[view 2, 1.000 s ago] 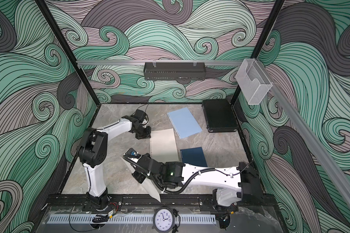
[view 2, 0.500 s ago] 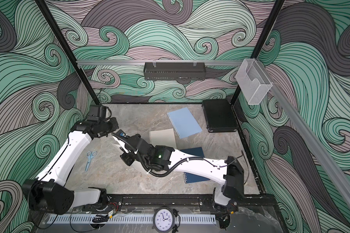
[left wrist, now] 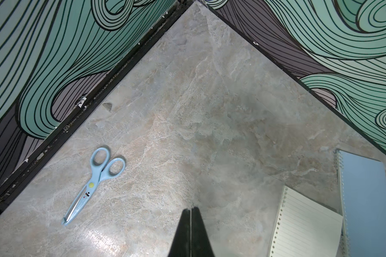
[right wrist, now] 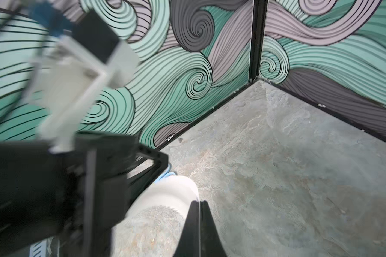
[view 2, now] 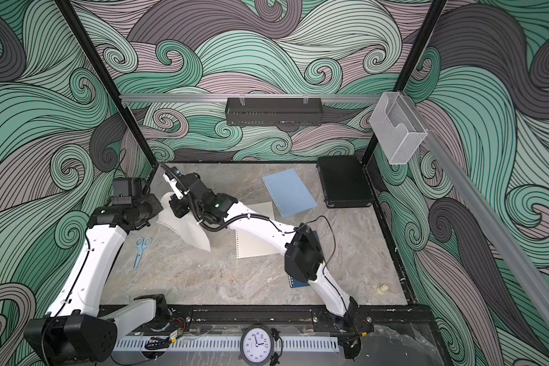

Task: Tear off pages from different notebooks
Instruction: Tear off the paper from the notebook, then place the paper at the center of the board.

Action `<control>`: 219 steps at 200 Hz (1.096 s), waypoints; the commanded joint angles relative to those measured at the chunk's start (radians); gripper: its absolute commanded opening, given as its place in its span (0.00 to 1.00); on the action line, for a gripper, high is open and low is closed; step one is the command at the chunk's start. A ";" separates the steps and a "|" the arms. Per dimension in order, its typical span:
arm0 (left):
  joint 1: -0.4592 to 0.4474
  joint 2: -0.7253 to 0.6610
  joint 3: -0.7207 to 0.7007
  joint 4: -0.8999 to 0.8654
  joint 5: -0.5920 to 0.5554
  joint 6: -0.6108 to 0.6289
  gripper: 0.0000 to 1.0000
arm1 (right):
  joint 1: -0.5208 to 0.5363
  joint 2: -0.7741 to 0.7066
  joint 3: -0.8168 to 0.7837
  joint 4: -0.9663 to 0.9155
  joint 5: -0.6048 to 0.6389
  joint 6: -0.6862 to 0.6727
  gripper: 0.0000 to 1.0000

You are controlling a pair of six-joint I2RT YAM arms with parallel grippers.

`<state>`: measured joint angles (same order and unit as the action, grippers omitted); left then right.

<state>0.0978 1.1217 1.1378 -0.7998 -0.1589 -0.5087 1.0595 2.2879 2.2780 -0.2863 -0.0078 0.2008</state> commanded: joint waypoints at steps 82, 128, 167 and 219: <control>0.031 0.046 0.073 -0.033 0.084 0.064 0.01 | -0.191 0.518 0.449 0.247 -0.283 0.267 0.00; 0.031 0.173 0.078 -0.062 0.261 0.091 0.02 | -0.235 0.654 0.509 0.361 -0.261 0.387 0.00; 0.017 0.294 0.065 -0.028 0.350 0.090 0.03 | -0.256 0.711 0.517 0.415 -0.227 0.482 0.00; -0.009 0.469 0.127 -0.002 0.350 0.104 0.03 | -0.264 0.692 0.519 0.354 -0.203 0.479 0.32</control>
<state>0.1036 1.5444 1.1988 -0.8097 0.1684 -0.4313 0.8028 3.0119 2.7663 0.0643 -0.2352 0.6567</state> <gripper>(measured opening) 0.047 0.243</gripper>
